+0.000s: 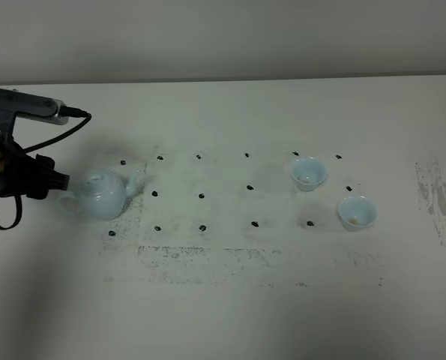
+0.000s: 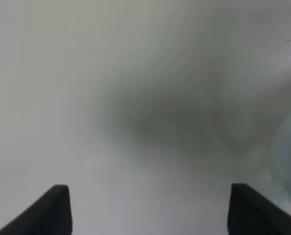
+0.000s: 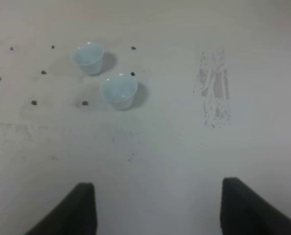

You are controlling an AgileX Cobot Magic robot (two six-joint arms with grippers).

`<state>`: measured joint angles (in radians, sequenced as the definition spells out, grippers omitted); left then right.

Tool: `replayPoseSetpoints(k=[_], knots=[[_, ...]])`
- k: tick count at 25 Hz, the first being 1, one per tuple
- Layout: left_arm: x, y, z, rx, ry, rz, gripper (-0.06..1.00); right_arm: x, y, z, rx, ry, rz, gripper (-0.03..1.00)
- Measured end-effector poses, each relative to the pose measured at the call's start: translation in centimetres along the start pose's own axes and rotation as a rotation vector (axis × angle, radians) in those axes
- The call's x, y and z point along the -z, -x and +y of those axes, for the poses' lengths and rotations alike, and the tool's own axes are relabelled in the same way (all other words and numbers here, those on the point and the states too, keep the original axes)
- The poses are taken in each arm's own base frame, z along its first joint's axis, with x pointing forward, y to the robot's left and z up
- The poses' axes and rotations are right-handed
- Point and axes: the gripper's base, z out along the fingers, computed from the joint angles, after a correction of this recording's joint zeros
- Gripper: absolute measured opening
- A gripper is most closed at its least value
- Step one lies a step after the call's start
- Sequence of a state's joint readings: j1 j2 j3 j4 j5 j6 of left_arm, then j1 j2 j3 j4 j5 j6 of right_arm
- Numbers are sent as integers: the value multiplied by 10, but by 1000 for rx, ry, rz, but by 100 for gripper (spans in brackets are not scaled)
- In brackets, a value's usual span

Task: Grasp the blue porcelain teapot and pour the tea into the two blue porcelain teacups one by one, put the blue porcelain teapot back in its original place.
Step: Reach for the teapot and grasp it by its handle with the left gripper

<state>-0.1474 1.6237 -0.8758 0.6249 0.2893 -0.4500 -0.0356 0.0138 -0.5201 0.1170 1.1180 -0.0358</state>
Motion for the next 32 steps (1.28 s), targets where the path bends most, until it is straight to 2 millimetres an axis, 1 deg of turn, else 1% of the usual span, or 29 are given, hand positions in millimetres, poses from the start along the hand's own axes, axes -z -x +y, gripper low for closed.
replayPoseSetpoints(k=[5, 9, 14, 19, 26, 32], knots=[[-16, -4, -4, -38, -4, 33, 63, 0, 0, 0, 0, 0, 0, 52], [-24, -3, -8, -31, -20, 6, 63, 0, 0, 0, 0, 0, 0, 52], [-25, 0, -10, -16, -44, -32, 63, 0, 0, 0, 0, 0, 0, 52], [-26, 3, -11, -38, -53, -59, 63, 0, 0, 0, 0, 0, 0, 52], [-35, -2, -14, -44, -56, -27, 63, 0, 0, 0, 0, 0, 0, 52], [-37, -3, -14, -45, -53, -14, 63, 0, 0, 0, 0, 0, 0, 52]])
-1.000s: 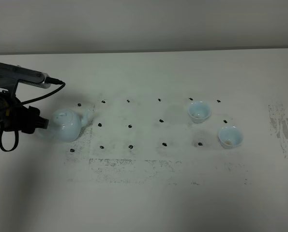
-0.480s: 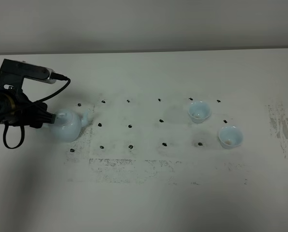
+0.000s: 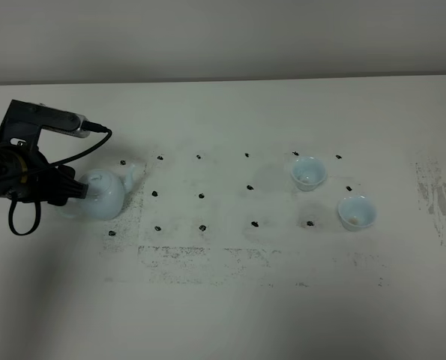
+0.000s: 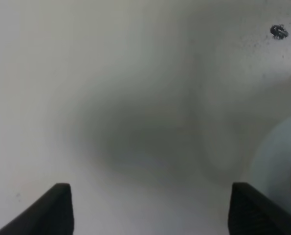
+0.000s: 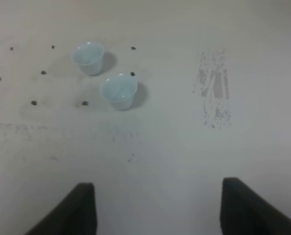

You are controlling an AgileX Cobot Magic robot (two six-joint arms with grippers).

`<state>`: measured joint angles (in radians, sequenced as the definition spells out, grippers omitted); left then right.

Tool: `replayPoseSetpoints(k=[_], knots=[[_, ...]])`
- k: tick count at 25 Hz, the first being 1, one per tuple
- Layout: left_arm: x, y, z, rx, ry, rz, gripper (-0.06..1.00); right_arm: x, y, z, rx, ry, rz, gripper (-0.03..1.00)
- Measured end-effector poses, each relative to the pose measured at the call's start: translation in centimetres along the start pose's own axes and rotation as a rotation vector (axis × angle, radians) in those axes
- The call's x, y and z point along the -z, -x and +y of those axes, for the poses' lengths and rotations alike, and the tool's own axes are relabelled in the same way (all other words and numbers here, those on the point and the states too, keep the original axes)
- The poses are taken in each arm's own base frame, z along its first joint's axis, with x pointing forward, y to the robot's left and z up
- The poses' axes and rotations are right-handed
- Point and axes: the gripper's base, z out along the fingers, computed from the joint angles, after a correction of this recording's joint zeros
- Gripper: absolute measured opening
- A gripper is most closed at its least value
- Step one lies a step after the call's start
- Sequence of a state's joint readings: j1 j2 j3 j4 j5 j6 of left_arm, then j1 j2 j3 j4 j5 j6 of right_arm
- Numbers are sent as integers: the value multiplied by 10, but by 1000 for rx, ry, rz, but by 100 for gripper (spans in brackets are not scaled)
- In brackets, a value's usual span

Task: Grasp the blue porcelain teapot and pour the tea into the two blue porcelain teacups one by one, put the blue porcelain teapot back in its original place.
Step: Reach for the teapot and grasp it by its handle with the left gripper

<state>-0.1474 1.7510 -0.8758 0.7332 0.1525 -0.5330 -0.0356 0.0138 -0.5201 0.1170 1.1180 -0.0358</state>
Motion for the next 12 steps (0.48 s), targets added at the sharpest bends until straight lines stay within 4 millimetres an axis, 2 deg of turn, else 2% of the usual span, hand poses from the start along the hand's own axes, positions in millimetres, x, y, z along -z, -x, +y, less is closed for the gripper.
replayPoseSetpoints(k=[12], knots=[[0, -8, 4, 66, 45, 88, 63, 0, 0, 0, 0, 0, 0, 52]])
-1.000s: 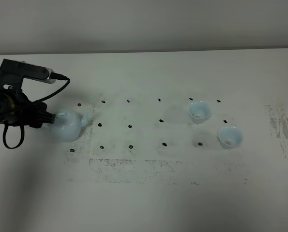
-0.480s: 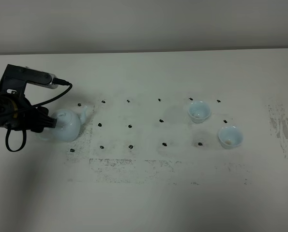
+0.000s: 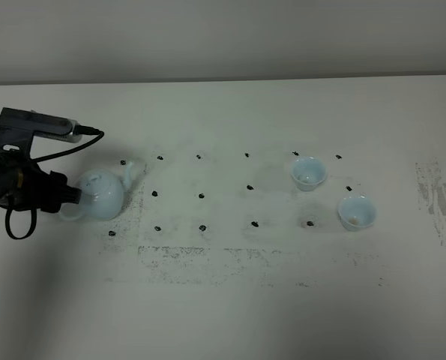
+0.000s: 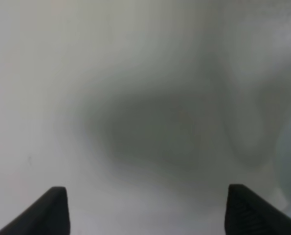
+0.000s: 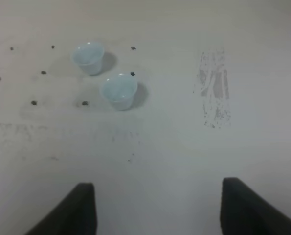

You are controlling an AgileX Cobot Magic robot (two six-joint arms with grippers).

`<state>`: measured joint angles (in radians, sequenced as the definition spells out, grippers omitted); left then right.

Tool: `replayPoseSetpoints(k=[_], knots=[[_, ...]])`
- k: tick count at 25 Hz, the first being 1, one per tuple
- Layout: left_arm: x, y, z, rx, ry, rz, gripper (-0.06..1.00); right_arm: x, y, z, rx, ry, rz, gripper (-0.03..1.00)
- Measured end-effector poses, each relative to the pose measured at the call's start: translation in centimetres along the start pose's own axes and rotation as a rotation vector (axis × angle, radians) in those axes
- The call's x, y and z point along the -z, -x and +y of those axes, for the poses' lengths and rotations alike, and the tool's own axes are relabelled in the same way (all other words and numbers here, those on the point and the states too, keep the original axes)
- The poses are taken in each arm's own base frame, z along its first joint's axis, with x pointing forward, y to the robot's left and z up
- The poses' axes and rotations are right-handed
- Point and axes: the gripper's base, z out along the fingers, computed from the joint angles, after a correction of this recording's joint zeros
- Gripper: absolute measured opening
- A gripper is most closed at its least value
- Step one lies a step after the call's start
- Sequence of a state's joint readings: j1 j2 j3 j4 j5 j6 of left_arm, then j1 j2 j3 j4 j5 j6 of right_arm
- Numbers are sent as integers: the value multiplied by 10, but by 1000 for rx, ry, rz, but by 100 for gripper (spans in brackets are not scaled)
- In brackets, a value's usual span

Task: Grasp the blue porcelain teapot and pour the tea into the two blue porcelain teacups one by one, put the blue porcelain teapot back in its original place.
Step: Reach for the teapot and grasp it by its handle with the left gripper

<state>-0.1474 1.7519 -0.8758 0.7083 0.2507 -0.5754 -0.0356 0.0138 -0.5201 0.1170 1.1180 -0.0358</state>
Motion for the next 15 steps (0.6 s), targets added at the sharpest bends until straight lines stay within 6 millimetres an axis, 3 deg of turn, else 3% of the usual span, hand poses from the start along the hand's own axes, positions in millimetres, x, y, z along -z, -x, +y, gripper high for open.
replayPoseSetpoints(k=[15], knots=[[4, -8, -13, 17, 14, 103, 52, 0, 0, 0, 0, 0, 0, 52]])
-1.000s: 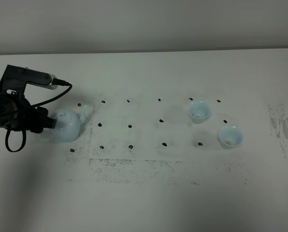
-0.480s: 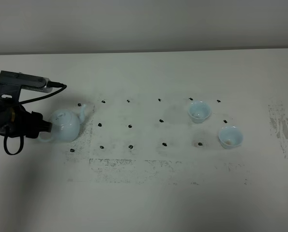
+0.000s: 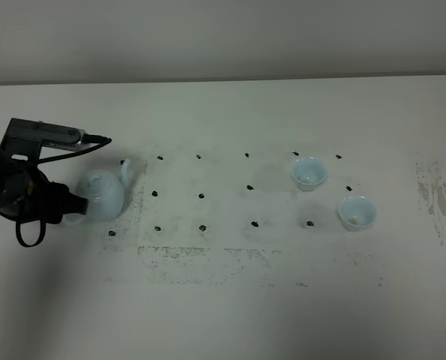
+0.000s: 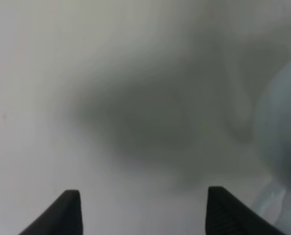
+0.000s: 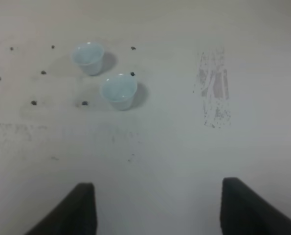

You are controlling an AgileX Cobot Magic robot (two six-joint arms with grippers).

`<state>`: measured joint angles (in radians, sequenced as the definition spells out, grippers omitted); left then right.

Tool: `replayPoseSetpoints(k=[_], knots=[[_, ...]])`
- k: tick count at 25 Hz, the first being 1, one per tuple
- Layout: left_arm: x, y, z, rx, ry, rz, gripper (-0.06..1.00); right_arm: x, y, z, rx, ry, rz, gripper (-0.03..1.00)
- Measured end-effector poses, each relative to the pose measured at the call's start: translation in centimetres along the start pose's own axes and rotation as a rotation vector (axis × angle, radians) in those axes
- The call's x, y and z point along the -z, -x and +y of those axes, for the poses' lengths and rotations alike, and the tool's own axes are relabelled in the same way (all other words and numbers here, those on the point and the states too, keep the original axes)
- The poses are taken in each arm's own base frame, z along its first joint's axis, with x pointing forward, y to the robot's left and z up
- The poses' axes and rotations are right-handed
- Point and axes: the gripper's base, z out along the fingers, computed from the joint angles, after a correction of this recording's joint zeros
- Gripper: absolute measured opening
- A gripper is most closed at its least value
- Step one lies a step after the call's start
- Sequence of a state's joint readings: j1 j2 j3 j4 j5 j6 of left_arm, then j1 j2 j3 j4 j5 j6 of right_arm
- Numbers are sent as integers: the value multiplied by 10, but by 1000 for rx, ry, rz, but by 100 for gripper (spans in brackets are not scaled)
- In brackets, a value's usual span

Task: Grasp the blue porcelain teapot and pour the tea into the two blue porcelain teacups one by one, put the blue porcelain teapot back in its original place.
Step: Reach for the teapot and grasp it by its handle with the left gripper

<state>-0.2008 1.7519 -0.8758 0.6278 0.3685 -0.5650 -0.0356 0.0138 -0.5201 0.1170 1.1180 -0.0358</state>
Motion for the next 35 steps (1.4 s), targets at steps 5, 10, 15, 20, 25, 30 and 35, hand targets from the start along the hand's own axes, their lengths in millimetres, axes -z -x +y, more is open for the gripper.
replayPoseSetpoints(k=[5, 10, 15, 20, 25, 30, 35], knots=[[2, -7, 1, 29, 25, 76, 52, 0, 0, 0, 0, 0, 0, 52], [24, -21, 3, 50, 12, 87, 52, 0, 0, 0, 0, 0, 0, 52], [72, -41, -1, 29, -95, 6, 52, 0, 0, 0, 0, 0, 0, 52], [115, -64, -15, -162, -255, 70, 52, 0, 0, 0, 0, 0, 0, 52], [133, -89, -22, -513, -380, 310, 47, 0, 0, 0, 0, 0, 0, 52], [134, -70, -4, -611, -231, 213, 40, 0, 0, 0, 0, 0, 0, 52], [114, -49, 9, -436, -163, 78, 35, 0, 0, 0, 0, 0, 0, 52]])
